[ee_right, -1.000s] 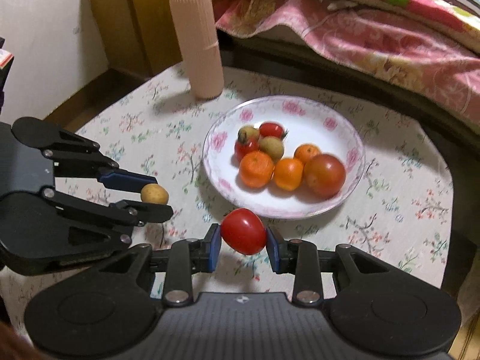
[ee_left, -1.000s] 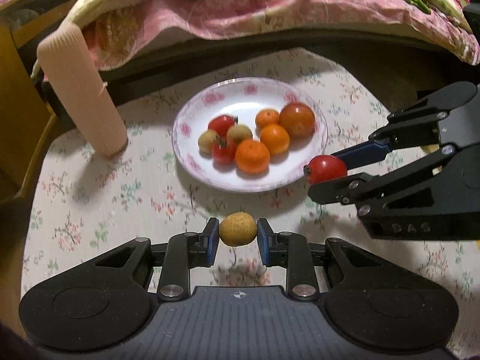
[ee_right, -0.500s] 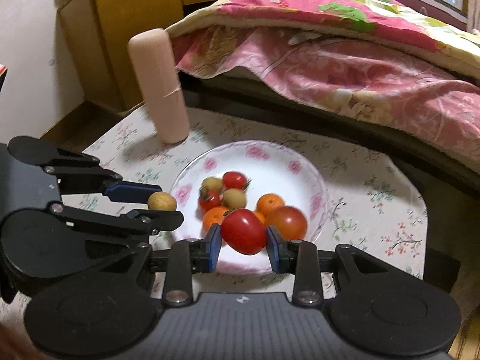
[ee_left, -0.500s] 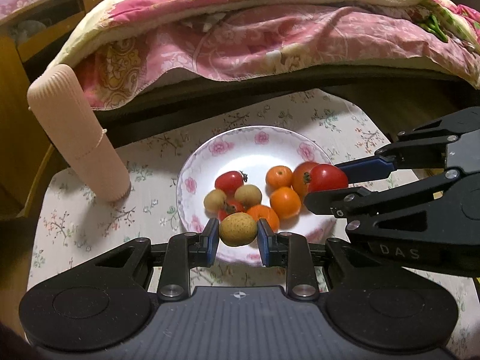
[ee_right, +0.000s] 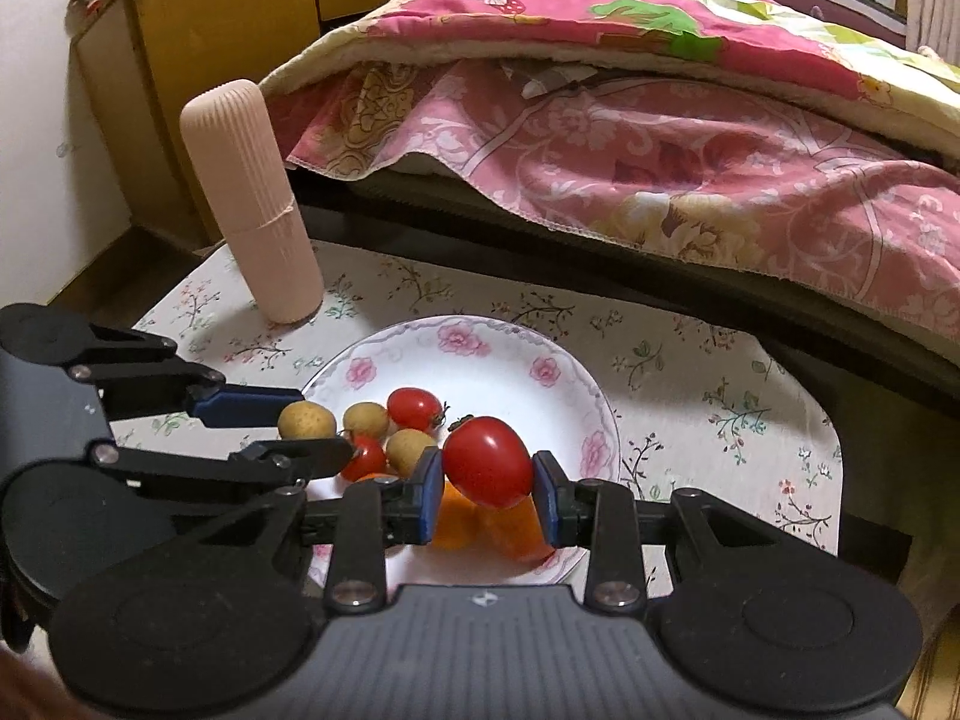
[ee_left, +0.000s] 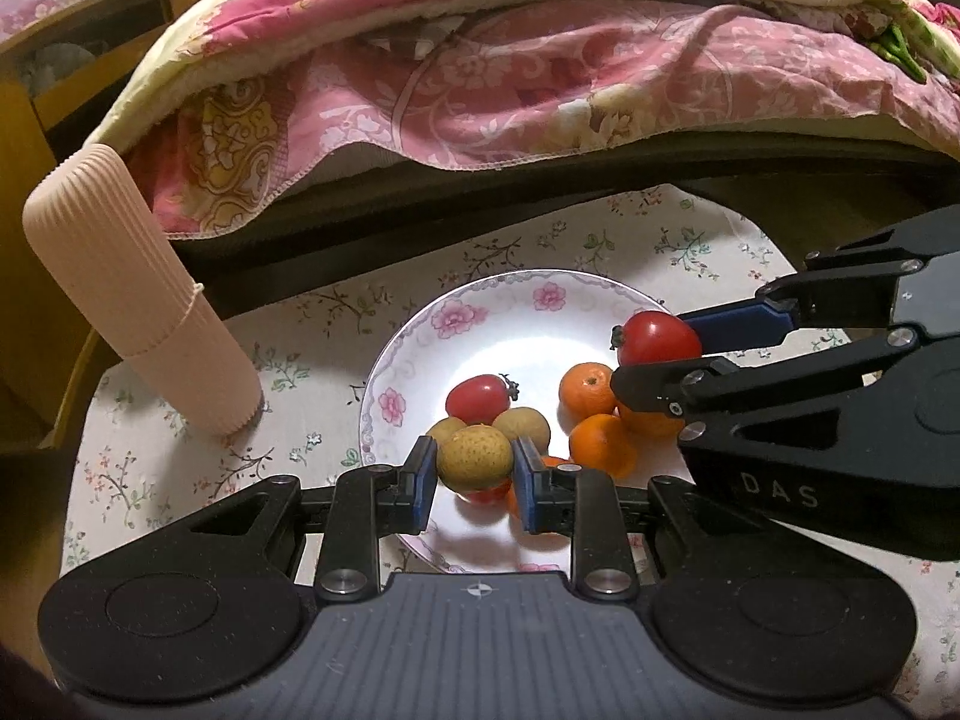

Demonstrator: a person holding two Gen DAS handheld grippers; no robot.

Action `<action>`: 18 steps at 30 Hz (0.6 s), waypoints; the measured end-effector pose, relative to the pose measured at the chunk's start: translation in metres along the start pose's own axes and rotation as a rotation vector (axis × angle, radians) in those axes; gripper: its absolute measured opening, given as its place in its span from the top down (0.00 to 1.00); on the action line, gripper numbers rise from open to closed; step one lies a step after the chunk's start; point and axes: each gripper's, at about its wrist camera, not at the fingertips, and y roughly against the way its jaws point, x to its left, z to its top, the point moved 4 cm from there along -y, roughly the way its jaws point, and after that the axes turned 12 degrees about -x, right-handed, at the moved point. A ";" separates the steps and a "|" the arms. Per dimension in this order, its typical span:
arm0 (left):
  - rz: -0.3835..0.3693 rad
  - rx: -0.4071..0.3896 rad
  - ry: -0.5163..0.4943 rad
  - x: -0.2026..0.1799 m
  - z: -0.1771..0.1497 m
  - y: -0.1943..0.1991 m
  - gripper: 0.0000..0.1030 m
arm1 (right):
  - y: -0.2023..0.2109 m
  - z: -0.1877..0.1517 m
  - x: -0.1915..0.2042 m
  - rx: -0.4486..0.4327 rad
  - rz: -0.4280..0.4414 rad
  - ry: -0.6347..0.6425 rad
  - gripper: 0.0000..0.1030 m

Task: Organize fruits
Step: 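Carry the brownish fruit and cherry tomato in both tools over the plate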

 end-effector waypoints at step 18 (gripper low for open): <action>0.003 0.003 0.005 0.002 0.003 -0.011 0.68 | -0.013 0.004 -0.007 0.000 -0.012 -0.017 0.68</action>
